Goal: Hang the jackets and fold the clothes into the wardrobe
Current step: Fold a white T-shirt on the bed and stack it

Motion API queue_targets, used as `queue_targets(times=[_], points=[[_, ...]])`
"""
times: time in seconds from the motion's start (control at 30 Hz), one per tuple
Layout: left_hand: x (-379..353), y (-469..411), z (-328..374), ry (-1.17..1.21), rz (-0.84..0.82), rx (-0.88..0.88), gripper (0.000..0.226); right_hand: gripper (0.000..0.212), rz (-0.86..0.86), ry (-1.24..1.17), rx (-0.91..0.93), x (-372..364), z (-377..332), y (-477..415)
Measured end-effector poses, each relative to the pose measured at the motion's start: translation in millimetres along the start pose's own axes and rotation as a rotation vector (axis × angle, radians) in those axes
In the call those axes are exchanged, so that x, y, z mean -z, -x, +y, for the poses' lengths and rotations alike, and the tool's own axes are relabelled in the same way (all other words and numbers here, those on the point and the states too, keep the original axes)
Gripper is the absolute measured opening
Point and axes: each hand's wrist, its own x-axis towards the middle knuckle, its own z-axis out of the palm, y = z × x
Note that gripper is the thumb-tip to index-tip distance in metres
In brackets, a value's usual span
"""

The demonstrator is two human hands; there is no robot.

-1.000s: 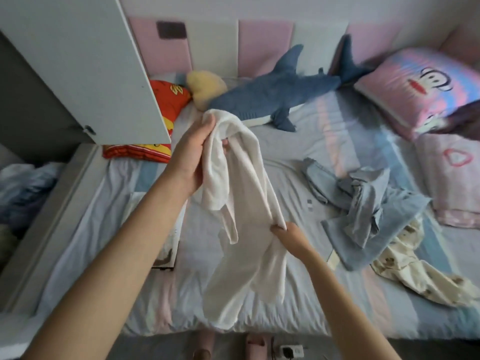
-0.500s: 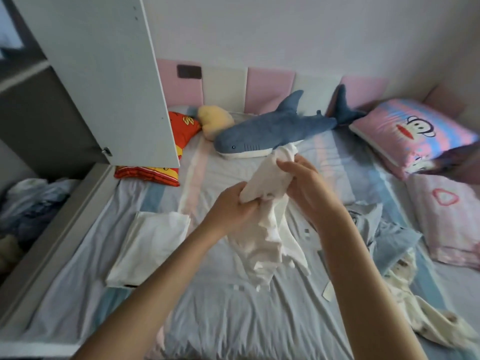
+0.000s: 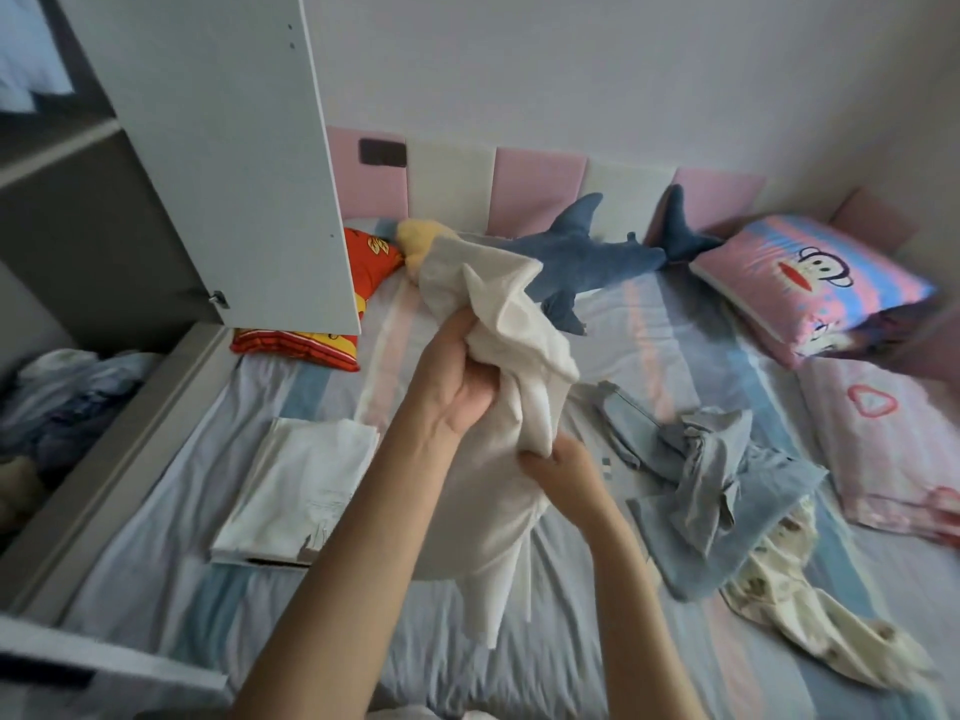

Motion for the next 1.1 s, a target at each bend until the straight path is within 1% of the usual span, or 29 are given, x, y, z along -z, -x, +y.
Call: queue_targets(times=[0.03, 0.1, 0.17, 0.23, 0.33, 0.4, 0.47, 0.53, 0.57, 0.6, 0.63, 0.67, 0.7, 0.73, 0.77, 0.8, 0.83, 0.87, 0.9, 0.93, 0.97, 1.0, 1.03, 1.07, 1.1], points=[[8, 4, 6, -0.002, -0.011, -0.036, 0.019, 0.025, 0.055, -0.037, -0.002, -1, 7, 2], [30, 8, 19, -0.02, -0.003, -0.084, 0.023, 0.021, 0.145, -0.077, 0.047, 5, 12, 4], [50, 15, 30, -0.041, 0.073, -0.115, 0.028, 0.024, 0.215, -0.072, 0.098, 12, 7, 7], [65, 23, 39, -0.021, 0.154, -0.151, 0.032, 0.027, 0.248, -0.092, 0.156, 19, 3, 8], [76, 34, 49, 0.016, 0.216, -0.198, 0.028, 0.024, 0.158, 0.009, 0.197, 28, -3, 11], [77, 40, 53, -0.014, 0.236, -0.214, 0.027, 0.027, 0.097, 0.047, 0.205, 33, -3, 15], [80, 45, 52, -0.06, 0.246, -0.227, 0.034, 0.033, 0.055, 0.108, 0.195, 42, -5, 22], [84, 47, 50, -0.091, 0.244, -0.245, 0.042, 0.039, 0.065, 0.259, 0.155, 53, -4, 27], [86, 47, 48, -0.103, 0.246, -0.254, 0.043, 0.035, 0.115, 0.34, 0.143, 58, -5, 30], [88, 46, 45, -0.114, 0.252, -0.261, 0.043, 0.027, 0.213, 0.412, 0.137, 62, -5, 32], [90, 45, 42, -0.169, 0.275, -0.264, 0.04, 0.021, 0.368, 0.432, 0.156, 64, -5, 34], [90, 47, 41, -0.271, 0.31, -0.234, 0.036, 0.025, 0.541, 0.382, 0.207, 64, -5, 36], [93, 47, 40, -0.463, 0.35, -0.17, 0.029, 0.032, 0.693, 0.313, 0.282, 64, -5, 38], [98, 48, 42, -0.754, 0.383, -0.064, 0.021, 0.037, 0.797, 0.243, 0.361, 64, -7, 38], [106, 48, 42, -1.113, 0.392, 0.05, 0.018, 0.038, 0.837, 0.191, 0.424, 64, -10, 38], [114, 49, 42, -1.45, 0.395, 0.124, 0.02, 0.04, 0.816, 0.135, 0.471, 60, -17, 37], [120, 48, 40, -1.689, 0.408, 0.092, 0.023, 0.041, 0.759, 0.074, 0.506, 54, -24, 37], [120, 47, 36, -1.763, 0.412, -0.031, 0.026, 0.044, 0.698, 0.019, 0.531, 46, -31, 36], [116, 44, 29, -1.735, 0.35, -0.196, 0.036, 0.047, 0.659, -0.015, 0.55, 37, -38, 35], [108, 42, 21, -1.649, 0.191, -0.32, 0.05, 0.045, 0.624, -0.027, 0.57, 27, -44, 35], [99, 39, 12, -1.529, -0.001, -0.346, 0.059, 0.039, 0.584, -0.025, 0.586, 18, -50, 33], [90, 40, 1, -1.428, -0.167, -0.282, 0.06, 0.03, 0.541, -0.022, 0.588, 10, -53, 32], [85, 40, -11, -1.367, -0.284, -0.169, 0.055, 0.024, 0.51, -0.023, 0.579, 6, -56, 32], [85, 40, -23, -1.337, -0.344, -0.085, 0.048, 0.022, 0.499, -0.026, 0.565, 4, -58, 33], [88, 40, -34, -1.306, -0.352, -0.028, 0.037, 0.022, 0.513, -0.024, 0.554, 4, -57, 33]])
